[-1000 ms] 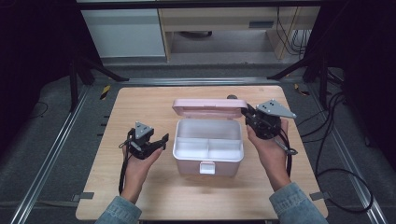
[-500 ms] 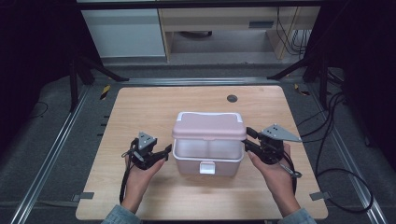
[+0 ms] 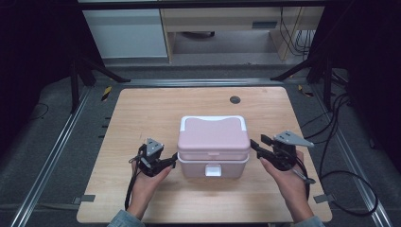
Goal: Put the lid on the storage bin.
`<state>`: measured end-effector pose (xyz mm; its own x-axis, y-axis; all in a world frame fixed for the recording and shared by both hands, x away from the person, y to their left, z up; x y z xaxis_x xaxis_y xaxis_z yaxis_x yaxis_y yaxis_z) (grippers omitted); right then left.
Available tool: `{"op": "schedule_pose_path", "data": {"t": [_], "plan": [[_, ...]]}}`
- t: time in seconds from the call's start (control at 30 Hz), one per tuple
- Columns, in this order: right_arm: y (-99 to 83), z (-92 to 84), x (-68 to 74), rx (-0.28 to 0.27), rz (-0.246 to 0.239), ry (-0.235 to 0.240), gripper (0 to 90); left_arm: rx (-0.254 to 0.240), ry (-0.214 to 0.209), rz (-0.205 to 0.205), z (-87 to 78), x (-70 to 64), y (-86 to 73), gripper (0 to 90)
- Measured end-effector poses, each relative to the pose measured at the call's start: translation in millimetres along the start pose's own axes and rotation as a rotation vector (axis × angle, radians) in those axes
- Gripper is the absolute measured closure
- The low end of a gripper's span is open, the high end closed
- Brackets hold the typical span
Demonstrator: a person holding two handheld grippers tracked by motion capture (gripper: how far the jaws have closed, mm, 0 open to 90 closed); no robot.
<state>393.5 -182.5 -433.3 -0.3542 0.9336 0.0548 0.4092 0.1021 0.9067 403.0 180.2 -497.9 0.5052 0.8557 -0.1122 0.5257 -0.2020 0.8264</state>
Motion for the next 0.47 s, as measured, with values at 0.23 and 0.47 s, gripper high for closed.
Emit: {"op": "schedule_pose_path", "data": {"t": [0.23, 0.47], "plan": [[-30.1, 6.2, -46.3, 0.029, -0.003, -0.163, 37.6, 0.01, 0.144, -0.037, -7.1, 55.6, -6.5, 21.0], [-85.0, 56.3, -77.0, 0.23, 0.046, -0.2, 11.5, 0.168, 0.235, -0.056, -1.5, 113.3, -47.0, 9.1]]}}
Point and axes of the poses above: each handheld gripper's, and its own axes: z roughly forward along the jaws, y roughly out of its top, x roughly to its left, the point moved 6 cm from there along z, roughly forward along the jaws, and after that the axes turned 7 degrees about -y, right-handed, at the moved point
